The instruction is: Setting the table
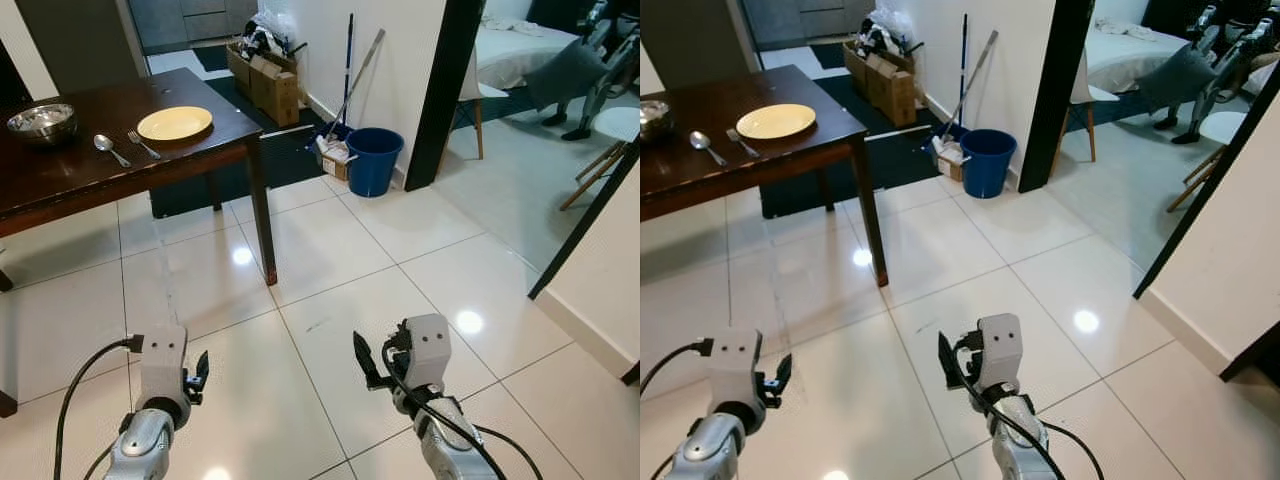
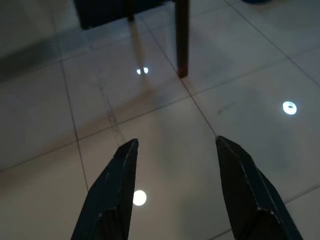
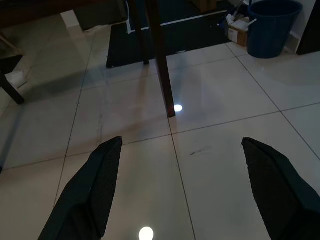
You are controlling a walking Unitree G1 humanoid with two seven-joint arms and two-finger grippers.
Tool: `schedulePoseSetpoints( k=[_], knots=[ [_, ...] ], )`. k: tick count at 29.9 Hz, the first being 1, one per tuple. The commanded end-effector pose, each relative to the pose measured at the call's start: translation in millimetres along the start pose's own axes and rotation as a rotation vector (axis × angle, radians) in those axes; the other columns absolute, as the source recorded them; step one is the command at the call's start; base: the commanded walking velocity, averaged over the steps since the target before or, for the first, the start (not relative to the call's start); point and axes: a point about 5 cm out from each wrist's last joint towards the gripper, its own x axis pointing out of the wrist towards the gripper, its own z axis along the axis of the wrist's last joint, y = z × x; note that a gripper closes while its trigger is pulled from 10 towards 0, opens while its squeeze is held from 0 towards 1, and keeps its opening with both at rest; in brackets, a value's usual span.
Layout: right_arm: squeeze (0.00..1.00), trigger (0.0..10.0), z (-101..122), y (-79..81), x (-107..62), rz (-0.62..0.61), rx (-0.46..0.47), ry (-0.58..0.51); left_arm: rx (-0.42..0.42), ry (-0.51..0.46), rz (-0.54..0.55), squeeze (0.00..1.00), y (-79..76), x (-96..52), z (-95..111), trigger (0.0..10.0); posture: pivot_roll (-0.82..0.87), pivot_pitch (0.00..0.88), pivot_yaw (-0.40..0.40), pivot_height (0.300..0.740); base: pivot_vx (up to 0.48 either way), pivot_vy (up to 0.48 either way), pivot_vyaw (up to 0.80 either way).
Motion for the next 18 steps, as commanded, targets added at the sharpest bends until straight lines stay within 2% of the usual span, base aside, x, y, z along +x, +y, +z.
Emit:
schedulePoseSetpoints(
  k=[1,4,5,7,8,10,13,18],
  knots=[
    [0.0,10.0,-5.6,0.4,-4.3,0.004,0.003,0.028,-0.05,-0.016,0.072,0.0,13.5,-0.7,6.3,10.0,0.0,0.0,0.081,0.74,0.0,0.0,0.0],
    [0.0,10.0,-10.7,-2.6,-8.2,0.004,0.012,0.053,-0.093,-0.033,0.111,0.0,20.3,-1.4,12.4,10.0,0.01,0.0,0.079,0.74,0.0,0.0,0.0],
    [0.0,10.0,-16.7,-3.3,-10.5,0.012,0.021,0.085,-0.08,-0.038,0.107,0.0,20.8,-1.9,14.1,10.0,0.0,0.0,0.076,0.74,0.0,0.0,0.0],
    [0.0,10.0,-30.4,-4.2,-14.6,0.019,0.03,0.158,0.01,-0.028,0.062,0.0,14.3,-4.1,9.9,10.0,0.01,0.0,0.074,0.74,0.0,0.0,0.0],
    [0.0,10.0,-30.4,-4.2,-14.6,0.019,0.03,0.158,0.01,-0.028,0.062,0.0,14.3,-4.1,9.9,10.0,0.01,0.0,0.074,0.74,0.0,0.0,0.0],
    [0.0,10.0,-37.5,-4.8,-16.7,0.023,0.012,0.192,0.061,0.018,0.039,0.0,9.1,-6.5,-3.9,10.0,0.0,0.0,0.075,0.74,0.0,0.0,0.0],
    [0.0,10.0,-34.9,-6.4,-16.8,0.02,-0.007,0.18,0.041,0.061,0.042,0.0,7.0,-7.8,-13.5,10.0,0.0,0.0,0.072,0.74,0.0,0.0,0.0],
    [0.0,10.0,-32.3,-7.5,-17.3,0.026,-0.031,0.17,0.027,0.069,0.031,0.0,4.6,-7.4,-14.8,10.0,-0.01,0.0,0.067,0.74,0.0,0.0,0.0]
  ],
)
